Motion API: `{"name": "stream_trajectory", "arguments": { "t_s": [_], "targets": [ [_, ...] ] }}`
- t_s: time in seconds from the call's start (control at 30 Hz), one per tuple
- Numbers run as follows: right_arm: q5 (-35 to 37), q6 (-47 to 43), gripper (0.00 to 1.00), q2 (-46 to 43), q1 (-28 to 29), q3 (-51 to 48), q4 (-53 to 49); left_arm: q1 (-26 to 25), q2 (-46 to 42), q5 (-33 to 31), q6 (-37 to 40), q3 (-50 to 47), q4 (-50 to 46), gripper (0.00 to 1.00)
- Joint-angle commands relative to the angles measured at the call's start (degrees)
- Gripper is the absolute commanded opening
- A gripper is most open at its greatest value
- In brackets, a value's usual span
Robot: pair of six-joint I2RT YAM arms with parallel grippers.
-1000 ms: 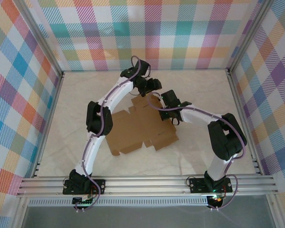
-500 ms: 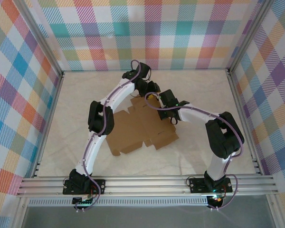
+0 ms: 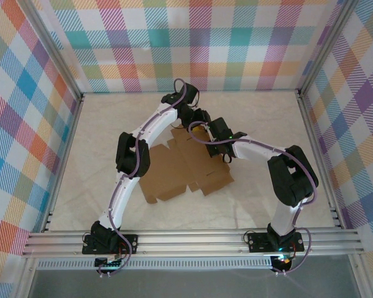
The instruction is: Fold the paper box
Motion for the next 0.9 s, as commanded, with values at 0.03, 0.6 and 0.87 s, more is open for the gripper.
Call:
{"name": "stream_trajectory", "arguments": {
  "t_s": [0.03, 0.6, 0.87],
  "targets": [
    [-0.5, -0.8, 0.0, 0.3, 0.4, 0.7, 0.6, 0.7, -2.4, -1.2, 0.3, 1.2, -0.3, 0.62],
    [-1.4, -0.6, 0.0, 0.1, 0.6, 0.8, 0.4, 1.5, -2.3, -5.5, 2.5, 2.2, 2.9, 0.85],
    [-1.5, -0.6, 0.0, 0.1, 0.7, 0.9, 0.2, 1.5, 1.5, -0.8, -0.4, 3.5, 7.6, 0.74]
  ]
}}
